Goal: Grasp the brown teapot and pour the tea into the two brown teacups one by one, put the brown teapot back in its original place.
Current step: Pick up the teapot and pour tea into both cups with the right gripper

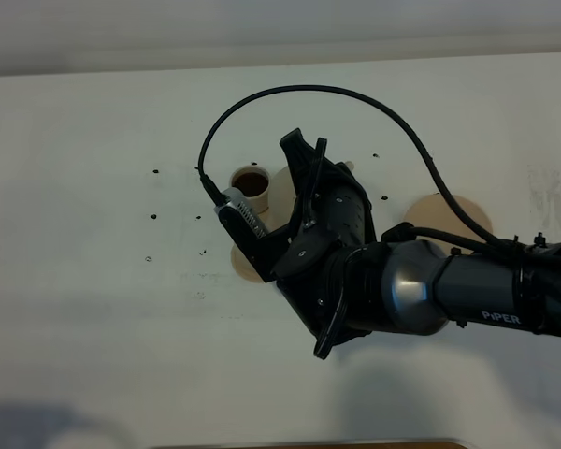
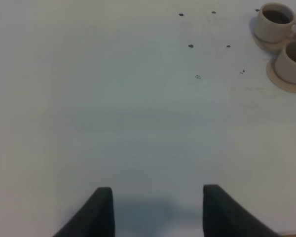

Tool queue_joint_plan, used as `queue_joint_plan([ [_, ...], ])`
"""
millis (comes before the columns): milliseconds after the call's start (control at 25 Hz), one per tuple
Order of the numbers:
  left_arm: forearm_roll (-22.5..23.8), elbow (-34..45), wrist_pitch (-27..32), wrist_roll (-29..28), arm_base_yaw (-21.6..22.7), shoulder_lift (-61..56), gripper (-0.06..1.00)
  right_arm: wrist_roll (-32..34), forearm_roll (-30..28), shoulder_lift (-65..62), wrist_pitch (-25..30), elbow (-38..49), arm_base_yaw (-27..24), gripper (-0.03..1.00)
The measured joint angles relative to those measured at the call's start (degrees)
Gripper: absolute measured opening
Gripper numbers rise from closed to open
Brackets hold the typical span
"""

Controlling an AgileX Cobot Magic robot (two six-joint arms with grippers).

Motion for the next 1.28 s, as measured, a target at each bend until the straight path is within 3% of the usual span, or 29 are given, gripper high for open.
queue_joint_plan([
  [1280,0.0,0.0,0.0,0.0,0.0,0.0,0.48,-2.8,-3.7,0.0,0.3,0.0,0.4,0.09],
])
